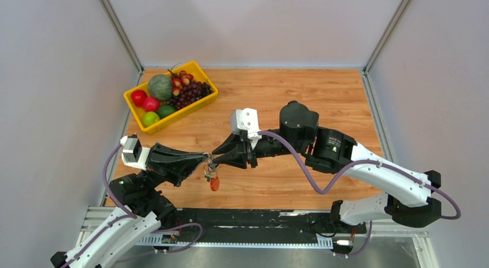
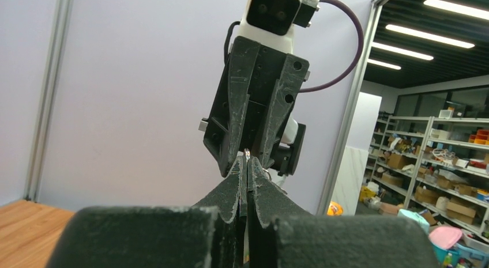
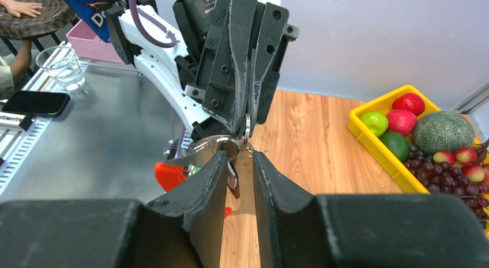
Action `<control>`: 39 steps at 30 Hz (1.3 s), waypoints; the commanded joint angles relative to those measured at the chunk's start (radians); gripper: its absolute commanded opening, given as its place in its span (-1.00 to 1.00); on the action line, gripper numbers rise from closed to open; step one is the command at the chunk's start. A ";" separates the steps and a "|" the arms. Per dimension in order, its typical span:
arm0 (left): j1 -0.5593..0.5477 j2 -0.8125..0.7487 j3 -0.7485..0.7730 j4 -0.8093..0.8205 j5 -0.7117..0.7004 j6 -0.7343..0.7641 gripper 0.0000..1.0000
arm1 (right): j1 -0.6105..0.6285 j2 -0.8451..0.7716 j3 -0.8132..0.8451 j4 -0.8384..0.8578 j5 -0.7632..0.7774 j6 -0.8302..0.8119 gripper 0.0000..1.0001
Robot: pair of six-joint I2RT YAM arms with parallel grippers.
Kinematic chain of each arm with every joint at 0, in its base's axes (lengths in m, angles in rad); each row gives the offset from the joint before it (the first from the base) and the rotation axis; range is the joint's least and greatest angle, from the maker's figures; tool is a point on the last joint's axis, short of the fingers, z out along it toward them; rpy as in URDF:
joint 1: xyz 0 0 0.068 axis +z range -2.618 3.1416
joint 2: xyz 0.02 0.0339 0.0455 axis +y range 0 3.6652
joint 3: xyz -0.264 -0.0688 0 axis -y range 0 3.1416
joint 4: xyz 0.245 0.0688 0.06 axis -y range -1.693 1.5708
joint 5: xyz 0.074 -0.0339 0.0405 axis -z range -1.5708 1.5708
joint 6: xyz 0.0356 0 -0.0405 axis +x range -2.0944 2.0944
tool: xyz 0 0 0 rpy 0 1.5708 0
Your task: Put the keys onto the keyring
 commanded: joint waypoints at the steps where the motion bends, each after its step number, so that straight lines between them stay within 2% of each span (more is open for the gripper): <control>1: -0.002 0.002 -0.008 0.061 0.004 -0.016 -1.00 | 0.007 0.009 0.051 0.053 -0.027 -0.002 -0.44; 14: -0.002 0.000 -0.011 0.070 0.005 -0.014 -1.00 | 0.007 0.027 0.053 0.053 -0.031 0.007 -0.51; 20: -0.003 -0.006 -0.009 0.071 0.003 -0.009 -1.00 | 0.008 0.030 0.059 0.052 -0.023 0.013 -1.00; 25: -0.003 -0.022 -0.012 0.067 -0.004 0.010 -1.00 | 0.008 0.010 0.045 0.050 -0.016 0.023 -1.00; 28: -0.003 -0.038 0.016 -0.035 0.014 0.035 -0.97 | 0.008 0.000 0.044 0.030 0.010 0.042 -1.00; 30: -0.003 -0.045 0.055 -0.135 0.048 0.079 -0.75 | 0.008 -0.006 0.047 0.003 0.029 0.059 -1.00; 31: -0.003 -0.045 0.085 -0.204 0.083 0.091 -0.54 | 0.007 -0.009 0.048 -0.011 0.038 0.071 -1.00; 33: -0.003 -0.044 0.129 -0.318 0.138 0.134 -0.27 | 0.006 -0.014 0.047 -0.038 0.063 0.099 -1.00; 35: -0.003 -0.046 0.172 -0.437 0.181 0.186 -0.10 | 0.006 -0.013 0.044 -0.074 0.086 0.131 -1.00; 39: -0.003 -0.055 0.245 -0.641 0.212 0.303 0.04 | 0.006 -0.017 0.036 -0.119 0.102 0.194 -1.00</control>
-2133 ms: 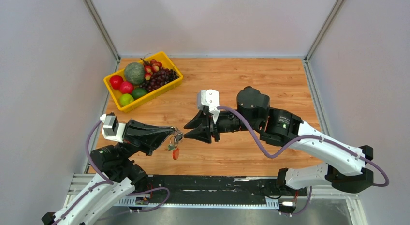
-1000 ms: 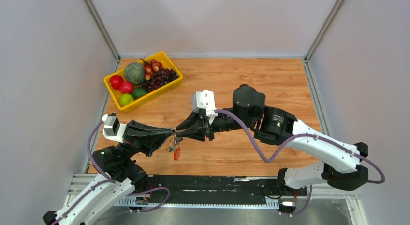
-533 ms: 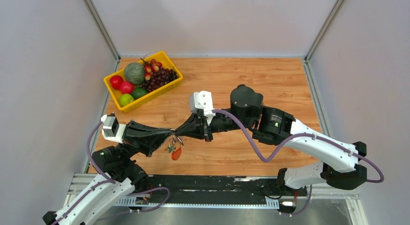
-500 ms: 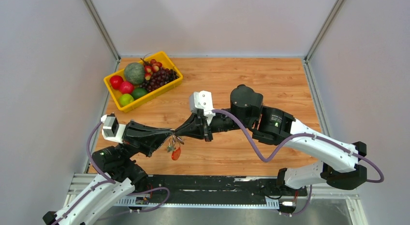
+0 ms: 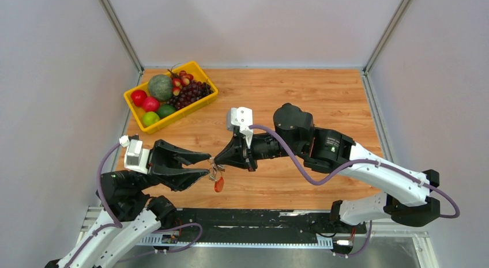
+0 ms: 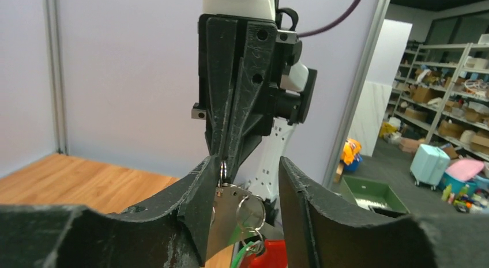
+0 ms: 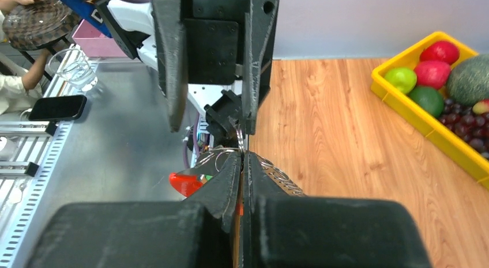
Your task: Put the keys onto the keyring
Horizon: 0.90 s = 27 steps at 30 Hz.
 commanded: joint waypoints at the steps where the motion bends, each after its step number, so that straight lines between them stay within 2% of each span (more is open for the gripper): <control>1: -0.003 -0.016 0.092 -0.282 0.077 0.143 0.05 | 0.001 -0.035 0.020 -0.049 0.042 0.094 -1.00; 9: -0.003 0.002 0.181 -0.489 0.054 0.264 0.07 | 0.001 -0.007 0.045 -0.187 0.000 0.131 -1.00; 20: -0.003 0.074 0.186 -0.577 0.130 0.299 0.08 | 0.002 0.062 0.017 -0.273 -0.146 0.154 -1.00; 27: -0.003 0.107 0.217 -0.664 0.195 0.333 0.08 | -0.003 0.107 0.039 -0.304 -0.152 0.147 -1.00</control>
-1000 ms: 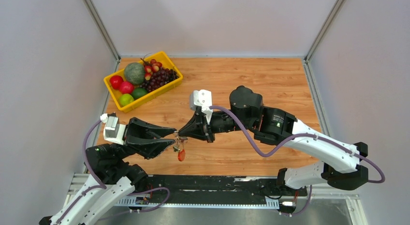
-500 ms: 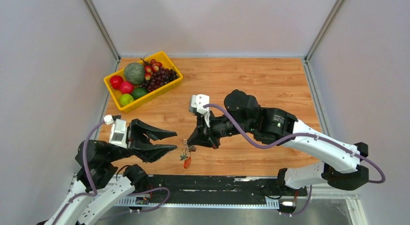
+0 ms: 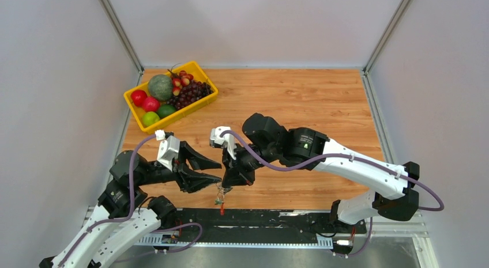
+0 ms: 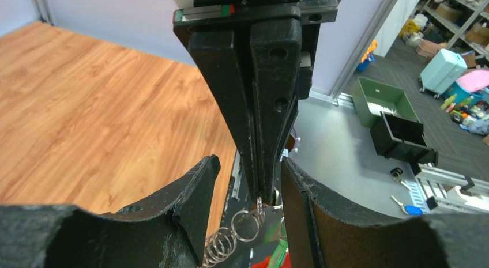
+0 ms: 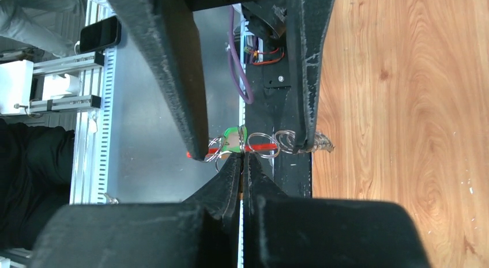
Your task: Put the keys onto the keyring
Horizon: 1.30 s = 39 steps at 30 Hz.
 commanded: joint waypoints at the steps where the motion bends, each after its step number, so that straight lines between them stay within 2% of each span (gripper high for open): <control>1: -0.003 0.012 0.061 -0.076 0.060 0.044 0.08 | -0.004 -0.001 0.039 -0.009 -0.030 0.012 -1.00; 10: -0.003 0.029 0.103 -0.198 0.097 0.095 0.08 | -0.023 0.017 0.063 -0.035 -0.042 -0.004 -1.00; 24: -0.003 0.060 0.106 -0.237 0.098 0.126 0.05 | -0.024 0.050 0.125 -0.072 -0.051 -0.022 -1.00; 27: -0.003 0.062 0.104 -0.241 0.099 0.128 0.00 | -0.024 0.050 0.132 -0.075 -0.048 -0.024 -1.00; 31: -0.003 0.066 0.104 -0.252 0.098 0.133 -0.16 | -0.024 0.051 0.133 -0.077 -0.049 -0.027 -1.00; 39: -0.003 0.081 0.112 -0.270 0.090 0.148 -0.22 | -0.024 0.047 0.134 -0.077 -0.049 -0.028 -1.00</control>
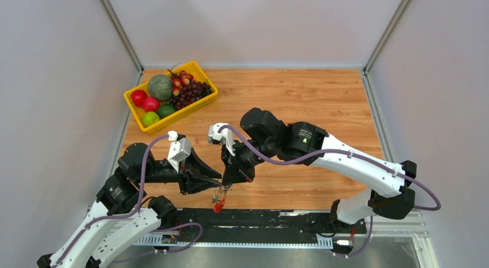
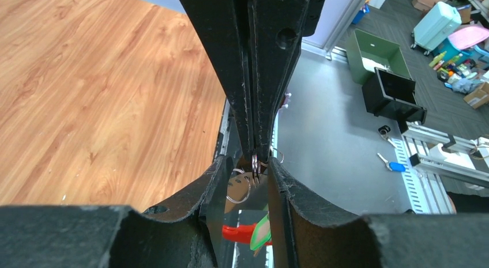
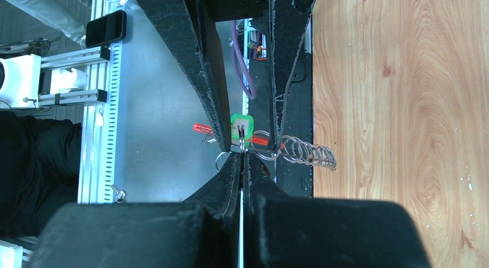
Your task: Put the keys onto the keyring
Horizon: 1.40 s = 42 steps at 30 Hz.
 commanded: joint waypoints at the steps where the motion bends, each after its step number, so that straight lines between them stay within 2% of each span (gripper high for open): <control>1: -0.003 0.014 0.036 -0.005 0.001 0.029 -0.23 | -0.002 -0.007 0.045 0.015 -0.013 -0.007 -1.00; 26: -0.003 0.023 0.043 0.013 -0.005 0.023 -0.29 | -0.001 -0.023 0.001 0.010 -0.015 -0.023 -1.00; 32: -0.003 0.030 0.041 0.018 0.001 0.023 -0.55 | -0.001 -0.028 -0.002 0.010 -0.014 -0.024 -1.00; 35: -0.003 0.037 0.037 0.020 0.006 0.026 -0.75 | 0.000 -0.027 0.002 0.009 -0.018 -0.024 -1.00; 36: -0.003 0.038 0.038 0.022 0.008 0.028 -0.91 | 0.000 -0.026 0.003 0.010 -0.018 -0.023 -1.00; 37: -0.003 0.036 0.036 0.024 0.012 0.030 -0.96 | 0.000 -0.025 0.001 0.009 -0.018 -0.024 -1.00; 42: -0.003 -0.004 -0.005 0.115 0.017 0.003 -1.00 | 0.000 -0.032 0.002 0.013 0.011 -0.024 -1.00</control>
